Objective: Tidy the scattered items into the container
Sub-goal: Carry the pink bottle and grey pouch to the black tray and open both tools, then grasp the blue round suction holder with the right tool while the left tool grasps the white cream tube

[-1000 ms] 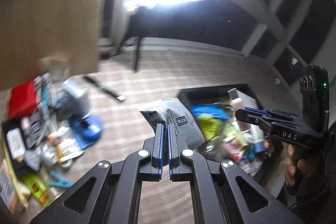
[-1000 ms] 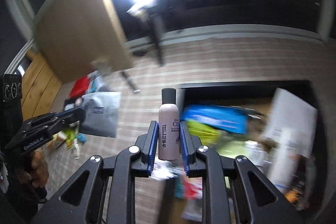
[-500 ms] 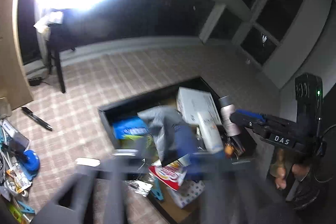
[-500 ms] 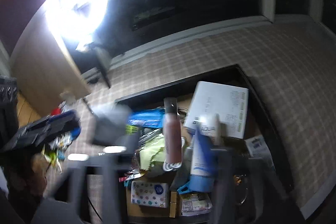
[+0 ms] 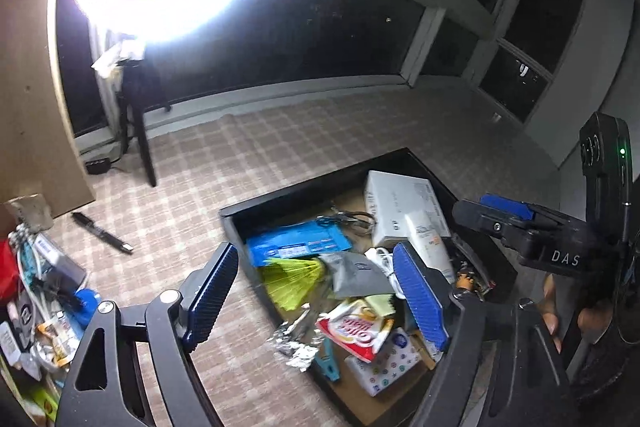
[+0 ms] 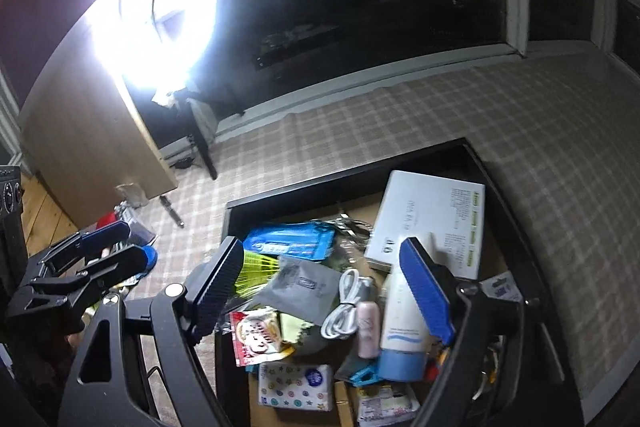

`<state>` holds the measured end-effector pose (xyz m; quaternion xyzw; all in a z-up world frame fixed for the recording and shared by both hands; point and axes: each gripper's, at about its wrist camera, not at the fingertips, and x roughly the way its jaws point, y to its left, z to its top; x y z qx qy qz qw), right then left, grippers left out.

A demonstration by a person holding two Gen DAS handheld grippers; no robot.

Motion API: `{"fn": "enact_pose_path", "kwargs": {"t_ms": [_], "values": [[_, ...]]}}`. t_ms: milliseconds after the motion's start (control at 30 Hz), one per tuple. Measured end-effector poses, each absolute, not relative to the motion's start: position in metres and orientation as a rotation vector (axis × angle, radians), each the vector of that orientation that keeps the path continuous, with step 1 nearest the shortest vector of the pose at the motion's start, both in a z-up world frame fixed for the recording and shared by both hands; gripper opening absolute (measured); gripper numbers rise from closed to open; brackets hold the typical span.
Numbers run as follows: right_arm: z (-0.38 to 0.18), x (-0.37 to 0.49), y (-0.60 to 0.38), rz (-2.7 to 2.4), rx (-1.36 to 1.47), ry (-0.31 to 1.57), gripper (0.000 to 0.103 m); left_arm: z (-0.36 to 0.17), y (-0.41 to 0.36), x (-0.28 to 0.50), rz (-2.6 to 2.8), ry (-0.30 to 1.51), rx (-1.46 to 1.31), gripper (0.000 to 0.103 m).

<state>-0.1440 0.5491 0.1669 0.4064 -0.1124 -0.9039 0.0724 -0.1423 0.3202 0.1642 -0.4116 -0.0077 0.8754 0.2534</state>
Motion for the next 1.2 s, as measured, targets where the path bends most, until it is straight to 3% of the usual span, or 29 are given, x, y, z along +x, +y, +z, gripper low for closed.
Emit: {"fn": "enact_pose_path", "kwargs": {"t_ms": [467,667,933,1200], "values": [[0.140,-0.179,0.386,-2.309,1.204,0.029,0.080,0.100,0.150,-0.112,2.649,-0.233,-1.443,0.059],[0.120,-0.193,0.307,-2.141,1.198,0.183,0.079,0.054,0.086,-0.081,2.711,-0.357,-1.657,0.041],[0.083,-0.208,0.241,-1.989,1.224,0.340,0.078,0.021,0.063,-0.056,2.699,-0.499,-1.781,0.026],[0.052,-0.223,0.211,-1.909,1.279,0.421,0.075,0.013,0.059,-0.061,2.738,-0.509,-1.802,0.024]]}}
